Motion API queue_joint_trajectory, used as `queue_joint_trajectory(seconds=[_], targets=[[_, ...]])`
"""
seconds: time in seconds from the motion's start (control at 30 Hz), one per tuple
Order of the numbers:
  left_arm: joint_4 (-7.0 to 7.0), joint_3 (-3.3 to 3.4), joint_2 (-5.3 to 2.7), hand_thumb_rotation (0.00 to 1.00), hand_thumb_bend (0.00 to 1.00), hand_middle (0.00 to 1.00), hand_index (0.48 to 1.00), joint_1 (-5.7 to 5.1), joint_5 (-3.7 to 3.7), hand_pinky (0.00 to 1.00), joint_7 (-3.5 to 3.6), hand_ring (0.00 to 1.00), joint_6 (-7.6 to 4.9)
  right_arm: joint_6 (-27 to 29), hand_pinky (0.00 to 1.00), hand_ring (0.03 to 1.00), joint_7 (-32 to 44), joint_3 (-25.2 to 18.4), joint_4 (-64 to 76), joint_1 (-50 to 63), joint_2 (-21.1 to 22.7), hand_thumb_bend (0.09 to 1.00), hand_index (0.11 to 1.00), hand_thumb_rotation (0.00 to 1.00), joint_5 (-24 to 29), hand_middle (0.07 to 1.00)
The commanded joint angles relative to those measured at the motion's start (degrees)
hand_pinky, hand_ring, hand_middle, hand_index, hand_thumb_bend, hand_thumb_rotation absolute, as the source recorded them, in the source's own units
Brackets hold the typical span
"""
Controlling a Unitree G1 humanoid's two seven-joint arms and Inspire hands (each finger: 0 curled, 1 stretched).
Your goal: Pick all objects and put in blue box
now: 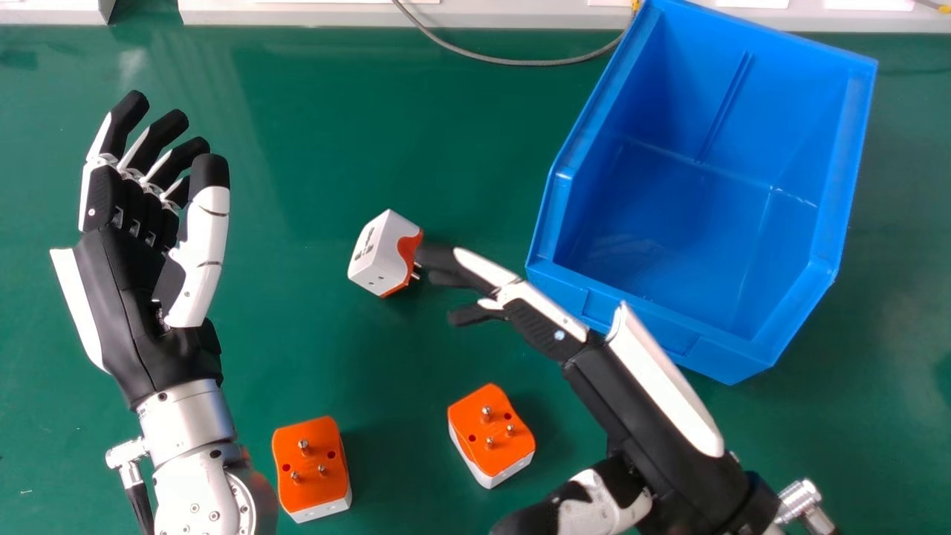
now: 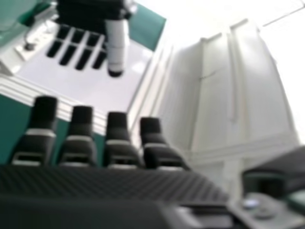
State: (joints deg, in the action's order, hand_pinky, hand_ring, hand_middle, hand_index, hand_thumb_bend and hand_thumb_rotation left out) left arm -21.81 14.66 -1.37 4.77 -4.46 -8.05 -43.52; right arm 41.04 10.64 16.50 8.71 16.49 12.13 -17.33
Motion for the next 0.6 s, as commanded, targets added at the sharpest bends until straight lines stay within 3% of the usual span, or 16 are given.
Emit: queue_joint_trajectory(seconds=[0.0,0.57], targets=[[0.74,-0.39,0.14,0.41,0.64,0.76,0.808,0.17,0.77,0.65,0.02,0.71,-0.82,-0.49,0.77,0.86,-0.25,-0.05,2.15,-0.26,0.32,0.814,0.863,0.9,-0.81,0.875],[0.41,-0.65,-0.14,0.41,0.65,0.76,0.802,0.37,0.74,0.64,-0.03,0.7,-0.88,-5.2,0.7,0.861,-3.04,-0.74,5.44,0.31,2.4,0.768,0.847,0.83,-12.84,0.874]])
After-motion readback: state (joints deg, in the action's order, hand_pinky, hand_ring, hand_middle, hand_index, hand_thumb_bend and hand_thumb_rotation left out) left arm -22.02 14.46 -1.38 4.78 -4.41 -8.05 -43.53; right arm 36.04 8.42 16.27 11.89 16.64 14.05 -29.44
